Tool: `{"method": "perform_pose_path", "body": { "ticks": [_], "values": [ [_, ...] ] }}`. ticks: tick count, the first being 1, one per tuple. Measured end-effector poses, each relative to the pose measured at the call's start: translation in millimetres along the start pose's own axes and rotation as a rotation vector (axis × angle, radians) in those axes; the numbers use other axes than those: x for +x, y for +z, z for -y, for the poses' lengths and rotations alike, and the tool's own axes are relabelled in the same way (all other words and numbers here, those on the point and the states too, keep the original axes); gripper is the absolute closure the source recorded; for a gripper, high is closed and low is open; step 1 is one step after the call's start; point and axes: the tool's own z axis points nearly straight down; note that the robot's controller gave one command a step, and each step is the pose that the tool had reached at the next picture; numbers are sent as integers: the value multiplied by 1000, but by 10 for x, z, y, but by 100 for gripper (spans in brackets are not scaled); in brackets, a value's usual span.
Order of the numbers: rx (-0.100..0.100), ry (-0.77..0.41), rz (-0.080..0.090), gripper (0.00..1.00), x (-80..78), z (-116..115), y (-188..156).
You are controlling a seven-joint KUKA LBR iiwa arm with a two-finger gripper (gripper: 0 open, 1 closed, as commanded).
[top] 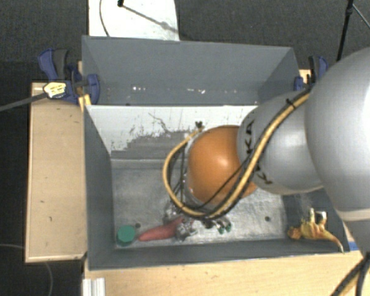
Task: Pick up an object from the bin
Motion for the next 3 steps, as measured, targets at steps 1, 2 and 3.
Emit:
{"method": "perform_pose_path", "body": {
  "ticks": [1, 2, 3],
  "values": [
    [0, 1, 0, 100, 0, 0, 0],
    [0, 2, 0, 100, 2, -1, -11],
    [1, -95, 11, 100, -65, 46, -477]
  ]
}}
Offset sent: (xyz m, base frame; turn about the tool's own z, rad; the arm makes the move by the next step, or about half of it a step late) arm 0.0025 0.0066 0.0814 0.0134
